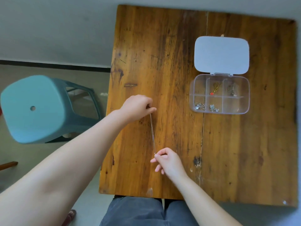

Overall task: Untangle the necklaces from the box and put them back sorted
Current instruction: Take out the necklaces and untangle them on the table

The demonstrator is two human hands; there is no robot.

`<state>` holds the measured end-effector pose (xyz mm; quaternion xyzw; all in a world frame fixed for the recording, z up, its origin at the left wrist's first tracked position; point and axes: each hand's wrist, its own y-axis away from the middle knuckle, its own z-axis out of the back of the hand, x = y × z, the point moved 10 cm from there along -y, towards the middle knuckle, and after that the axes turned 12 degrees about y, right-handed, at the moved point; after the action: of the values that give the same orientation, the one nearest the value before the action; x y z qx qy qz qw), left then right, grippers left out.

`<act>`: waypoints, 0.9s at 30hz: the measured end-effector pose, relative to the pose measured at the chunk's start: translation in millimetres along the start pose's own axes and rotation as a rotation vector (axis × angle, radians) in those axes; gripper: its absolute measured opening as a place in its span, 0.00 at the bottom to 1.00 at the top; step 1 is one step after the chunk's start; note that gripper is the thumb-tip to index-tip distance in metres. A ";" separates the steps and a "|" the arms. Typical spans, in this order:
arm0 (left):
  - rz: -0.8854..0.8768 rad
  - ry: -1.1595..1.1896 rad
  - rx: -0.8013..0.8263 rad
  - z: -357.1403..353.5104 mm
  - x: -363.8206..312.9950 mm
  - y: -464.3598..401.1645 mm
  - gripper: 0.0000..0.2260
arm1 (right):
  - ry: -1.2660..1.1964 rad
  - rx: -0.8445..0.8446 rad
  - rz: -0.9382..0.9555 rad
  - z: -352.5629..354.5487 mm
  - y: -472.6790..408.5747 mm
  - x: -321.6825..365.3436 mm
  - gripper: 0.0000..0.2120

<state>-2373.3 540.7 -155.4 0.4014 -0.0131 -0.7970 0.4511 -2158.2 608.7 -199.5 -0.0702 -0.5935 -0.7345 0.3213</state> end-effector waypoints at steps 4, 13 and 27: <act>-0.136 -0.248 -0.086 -5.5 -11.2 -0.4 0.11 | 0.196 -0.103 0.081 1.2 2.8 8.7 0.04; -0.224 -0.124 -0.178 -23.6 -74.5 -10.5 0.21 | 0.213 -0.565 0.310 184.6 -3.8 62.3 0.06; -0.115 0.042 -0.290 -52.2 -121.4 -29.5 0.08 | 1.284 -0.404 0.419 249.4 -89.6 102.6 0.17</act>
<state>-2327.3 664.5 -125.8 0.3487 0.1345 -0.8066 0.4580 -2357.8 805.5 -152.6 0.2060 -0.1124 -0.6493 0.7234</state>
